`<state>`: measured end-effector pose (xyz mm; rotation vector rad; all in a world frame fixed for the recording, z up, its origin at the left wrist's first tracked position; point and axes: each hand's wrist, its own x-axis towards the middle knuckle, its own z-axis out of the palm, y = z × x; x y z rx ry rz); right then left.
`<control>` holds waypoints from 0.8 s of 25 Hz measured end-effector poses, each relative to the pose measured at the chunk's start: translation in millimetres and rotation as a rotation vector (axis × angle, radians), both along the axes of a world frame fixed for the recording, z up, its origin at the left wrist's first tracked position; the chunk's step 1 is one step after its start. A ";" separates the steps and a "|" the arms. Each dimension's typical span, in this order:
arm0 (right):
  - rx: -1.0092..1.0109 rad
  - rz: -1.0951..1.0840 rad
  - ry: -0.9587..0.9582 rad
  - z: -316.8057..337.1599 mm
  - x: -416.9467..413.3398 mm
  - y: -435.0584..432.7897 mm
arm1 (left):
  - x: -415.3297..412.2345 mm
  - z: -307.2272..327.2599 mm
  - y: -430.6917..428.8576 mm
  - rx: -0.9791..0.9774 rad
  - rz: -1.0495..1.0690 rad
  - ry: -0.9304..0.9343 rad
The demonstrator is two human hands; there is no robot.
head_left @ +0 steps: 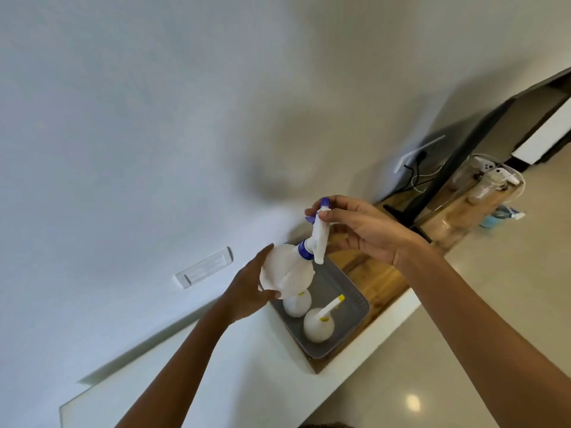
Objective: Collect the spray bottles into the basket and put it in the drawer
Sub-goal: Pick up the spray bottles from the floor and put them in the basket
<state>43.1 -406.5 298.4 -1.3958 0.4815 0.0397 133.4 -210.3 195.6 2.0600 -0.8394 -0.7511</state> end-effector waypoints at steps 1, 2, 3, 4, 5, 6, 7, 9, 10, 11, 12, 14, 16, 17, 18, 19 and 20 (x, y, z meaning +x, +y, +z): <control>0.015 -0.050 0.007 -3.4 4.6 -11.6 | 4.2 -2.9 -14.7 0.017 0.017 -0.025; 0.029 -0.098 0.019 -7.8 9.5 -23.5 | 7.0 -5.6 -28.3 0.032 0.040 -0.043; 0.035 -0.145 0.034 -13.7 14.9 -36.3 | 9.7 -8.5 -41.3 0.036 0.078 -0.043; 0.027 -0.189 0.052 -20.8 21.0 -50.0 | 12.2 -12.0 -52.7 0.034 0.127 -0.035; 0.011 -0.230 0.068 -29.2 28.2 -64.6 | 14.6 -16.4 -62.6 0.032 0.172 -0.031; -0.008 -0.268 0.081 -38.8 35.1 -77.8 | 16.0 -20.5 -69.3 0.040 0.200 -0.037; -0.021 -0.305 0.094 -50.1 42.2 -90.4 | 17.3 -24.4 -74.6 0.059 0.213 -0.046; -0.009 -0.362 0.135 -76.9 59.3 -116.4 | 20.6 -31.6 -87.7 0.099 0.273 -0.038; 0.020 -0.386 0.158 -91.5 68.4 -128.0 | 22.4 -34.6 -94.9 0.106 0.314 -0.032; 0.059 -0.413 0.184 -107.3 78.0 -137.8 | 24.8 -38.0 -102.1 0.111 0.350 -0.033; 0.089 -0.434 0.215 -124.5 87.7 -146.1 | 27.9 -42.0 -109.6 0.119 0.388 -0.040; 0.102 -0.449 0.265 -159.0 104.3 -156.8 | 33.8 -51.8 -122.5 0.108 0.489 -0.038; 0.106 -0.475 0.284 -187.1 115.8 -161.6 | 34.3 -60.4 -129.1 0.085 0.563 -0.032; 0.105 -0.481 0.292 -200.0 122.0 -164.1 | 33.7 -66.7 -132.6 0.086 0.598 -0.025; 0.105 -0.483 0.303 -212.1 126.6 -165.5 | 31.4 -73.6 -134.5 0.092 0.634 -0.012; 0.108 -0.484 0.314 -223.3 131.1 -167.0 | 28.6 -80.1 -135.9 0.099 0.663 -0.002; 0.112 -0.486 0.327 -233.8 135.5 -168.5 | 25.6 -86.4 -136.8 0.106 0.684 0.003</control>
